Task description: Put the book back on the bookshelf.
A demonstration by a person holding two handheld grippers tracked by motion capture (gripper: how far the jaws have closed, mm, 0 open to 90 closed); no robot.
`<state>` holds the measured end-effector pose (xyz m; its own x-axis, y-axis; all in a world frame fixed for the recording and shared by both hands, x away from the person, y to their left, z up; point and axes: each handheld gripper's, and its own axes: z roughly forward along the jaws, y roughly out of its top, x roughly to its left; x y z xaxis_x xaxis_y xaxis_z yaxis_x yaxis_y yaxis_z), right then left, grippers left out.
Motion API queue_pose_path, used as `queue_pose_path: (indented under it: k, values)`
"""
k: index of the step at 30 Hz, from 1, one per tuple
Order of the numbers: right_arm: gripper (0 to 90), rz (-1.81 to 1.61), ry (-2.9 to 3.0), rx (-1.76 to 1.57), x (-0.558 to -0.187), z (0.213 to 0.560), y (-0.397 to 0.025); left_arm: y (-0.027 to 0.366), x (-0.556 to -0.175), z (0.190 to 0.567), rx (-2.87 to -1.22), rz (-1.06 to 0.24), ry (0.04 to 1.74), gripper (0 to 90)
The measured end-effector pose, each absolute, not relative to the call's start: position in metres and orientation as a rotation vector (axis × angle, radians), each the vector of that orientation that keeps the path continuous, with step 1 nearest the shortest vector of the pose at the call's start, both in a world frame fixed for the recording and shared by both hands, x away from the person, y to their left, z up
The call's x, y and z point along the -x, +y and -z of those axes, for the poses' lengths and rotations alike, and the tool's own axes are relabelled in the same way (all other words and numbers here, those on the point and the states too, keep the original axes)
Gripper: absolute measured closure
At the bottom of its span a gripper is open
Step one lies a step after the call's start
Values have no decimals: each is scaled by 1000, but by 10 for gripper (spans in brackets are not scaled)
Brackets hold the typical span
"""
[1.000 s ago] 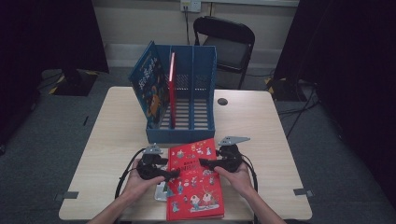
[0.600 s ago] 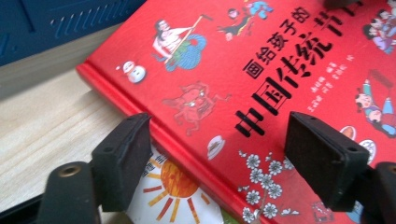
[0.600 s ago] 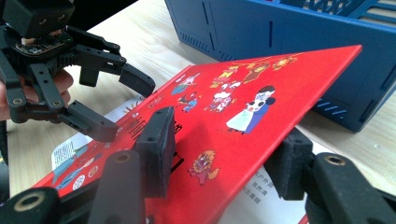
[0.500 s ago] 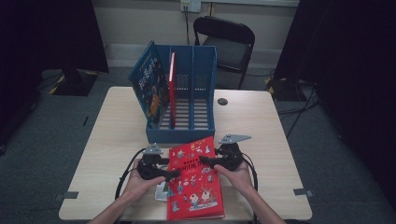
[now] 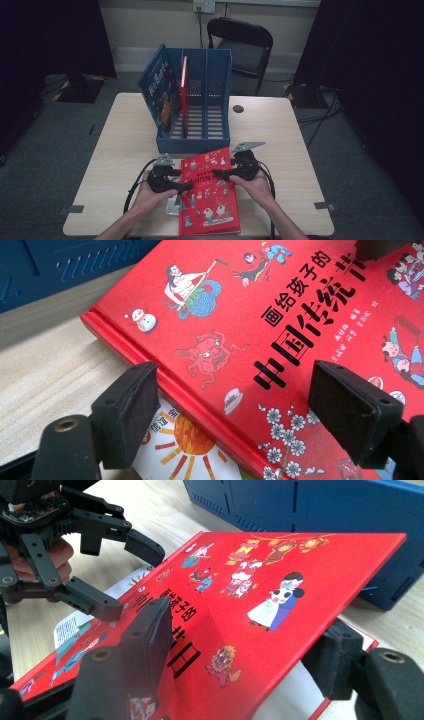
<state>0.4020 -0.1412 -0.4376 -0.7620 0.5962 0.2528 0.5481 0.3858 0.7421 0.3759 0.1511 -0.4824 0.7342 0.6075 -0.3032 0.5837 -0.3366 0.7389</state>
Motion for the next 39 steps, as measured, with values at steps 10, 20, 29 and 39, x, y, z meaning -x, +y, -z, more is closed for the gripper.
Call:
queue_pose_path:
  k: [10,20,29,39]
  values:
    - [285,-1313,2561,-1100,-402,443,-134,150,-375,482,-2039,-53,891,200]
    - [418,-1338,2462,-1067,-397,441,-133,151,-377,484,-2022,-38,918,139]
    - [459,-1370,2436,-1029,-393,435,-133,153,-377,483,-1994,-43,932,86]
    - [493,-1415,2425,-983,-390,430,-134,157,-380,483,-1958,20,956,62]
